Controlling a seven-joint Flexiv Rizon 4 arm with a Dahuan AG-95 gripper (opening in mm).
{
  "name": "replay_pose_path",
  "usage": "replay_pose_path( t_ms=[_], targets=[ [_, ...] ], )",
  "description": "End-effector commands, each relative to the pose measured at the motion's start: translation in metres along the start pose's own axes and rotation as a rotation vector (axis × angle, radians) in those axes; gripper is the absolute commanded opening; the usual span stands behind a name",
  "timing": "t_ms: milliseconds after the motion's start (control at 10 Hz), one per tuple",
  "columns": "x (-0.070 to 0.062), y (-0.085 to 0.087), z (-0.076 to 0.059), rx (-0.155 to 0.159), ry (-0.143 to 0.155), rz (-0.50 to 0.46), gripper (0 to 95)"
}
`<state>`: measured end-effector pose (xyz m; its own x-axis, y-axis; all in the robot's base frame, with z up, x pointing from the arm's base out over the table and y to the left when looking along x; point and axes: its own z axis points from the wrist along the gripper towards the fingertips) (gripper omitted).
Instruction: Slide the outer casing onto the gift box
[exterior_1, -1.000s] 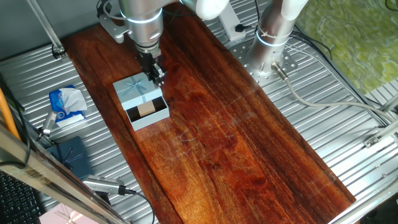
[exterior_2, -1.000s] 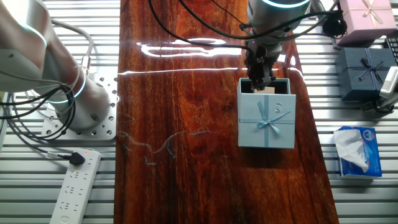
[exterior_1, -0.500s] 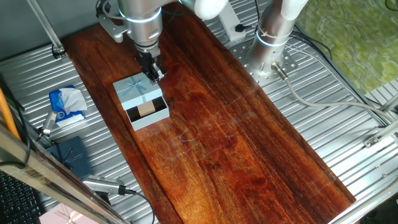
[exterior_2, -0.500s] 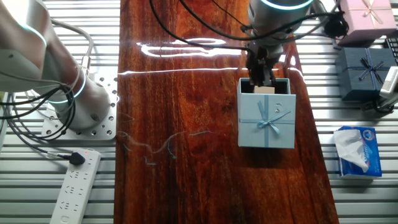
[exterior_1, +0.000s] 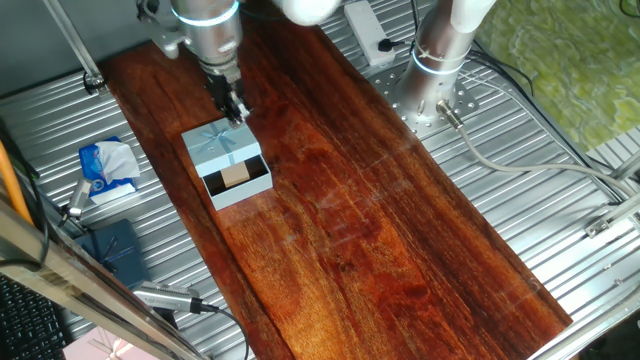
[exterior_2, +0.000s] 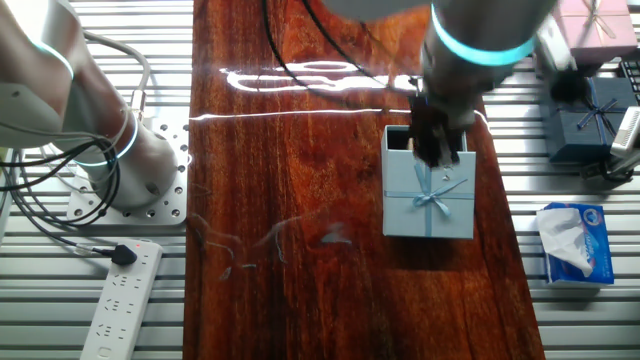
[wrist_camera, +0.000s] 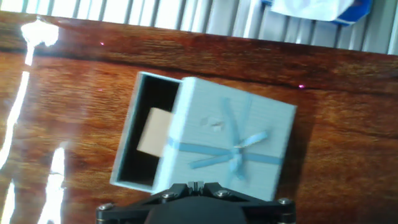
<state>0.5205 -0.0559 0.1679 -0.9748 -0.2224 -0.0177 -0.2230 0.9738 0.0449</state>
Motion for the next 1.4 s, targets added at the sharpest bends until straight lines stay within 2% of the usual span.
replay_pose_path(
  t_ms=[100, 200, 700, 1100, 1200, 1400],
  targets=[
    [-0.006, -0.022, 0.001, -0.033, 0.007, 0.003, 0.0],
    [-0.008, -0.036, 0.002, -0.058, 0.008, 0.005, 0.0],
    [-0.011, -0.078, 0.017, -0.096, 0.014, -0.002, 0.0],
    [-0.011, -0.093, 0.034, -0.107, 0.014, -0.009, 0.0],
    [-0.012, -0.093, 0.036, -0.119, 0.017, 0.006, 0.0],
    [-0.013, -0.094, 0.035, -0.123, 0.034, 0.021, 0.0]
  ],
)
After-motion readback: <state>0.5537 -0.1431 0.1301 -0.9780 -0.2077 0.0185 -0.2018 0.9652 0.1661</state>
